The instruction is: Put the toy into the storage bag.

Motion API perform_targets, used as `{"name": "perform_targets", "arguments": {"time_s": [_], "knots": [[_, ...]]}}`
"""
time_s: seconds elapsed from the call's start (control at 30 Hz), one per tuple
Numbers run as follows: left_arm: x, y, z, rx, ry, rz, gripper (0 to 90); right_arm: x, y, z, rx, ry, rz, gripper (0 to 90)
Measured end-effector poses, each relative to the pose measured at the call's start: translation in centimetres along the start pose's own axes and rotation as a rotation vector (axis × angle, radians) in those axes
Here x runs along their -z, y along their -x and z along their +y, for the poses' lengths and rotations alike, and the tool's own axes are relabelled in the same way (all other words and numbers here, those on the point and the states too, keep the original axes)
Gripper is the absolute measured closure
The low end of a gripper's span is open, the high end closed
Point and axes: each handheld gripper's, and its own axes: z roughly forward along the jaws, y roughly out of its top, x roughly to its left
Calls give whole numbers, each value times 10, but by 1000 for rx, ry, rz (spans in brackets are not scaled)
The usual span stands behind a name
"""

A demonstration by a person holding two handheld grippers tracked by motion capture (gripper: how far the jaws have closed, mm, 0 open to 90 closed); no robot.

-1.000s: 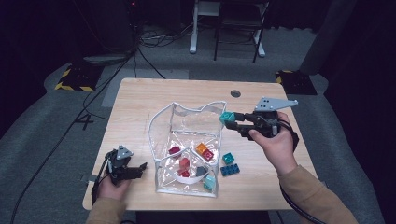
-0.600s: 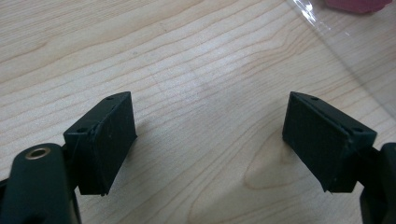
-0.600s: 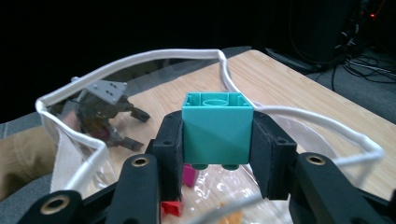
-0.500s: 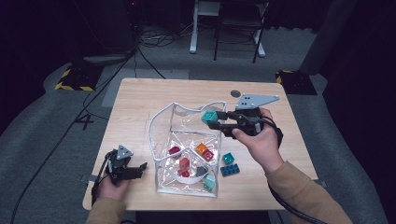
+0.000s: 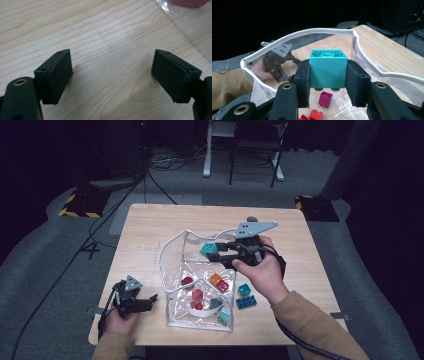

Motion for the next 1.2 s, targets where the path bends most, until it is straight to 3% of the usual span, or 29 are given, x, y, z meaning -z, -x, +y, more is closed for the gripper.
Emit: {"name": "perform_targets", "arguments": {"time_s": [0.67,0.77,0.87,1.2], "knots": [[0,0,0,0,0,0,176,-33,-9,-7,-5,-83,44,589],[0,0,0,0,0,0,176,-37,-10,-8,-9,-121,59,513],[0,0,0,0,0,0,176,-38,-11,-9,-15,-104,38,382],[0,0,0,-2,1,-1,174,-13,-8,-9,-8,-28,4,325]]}}
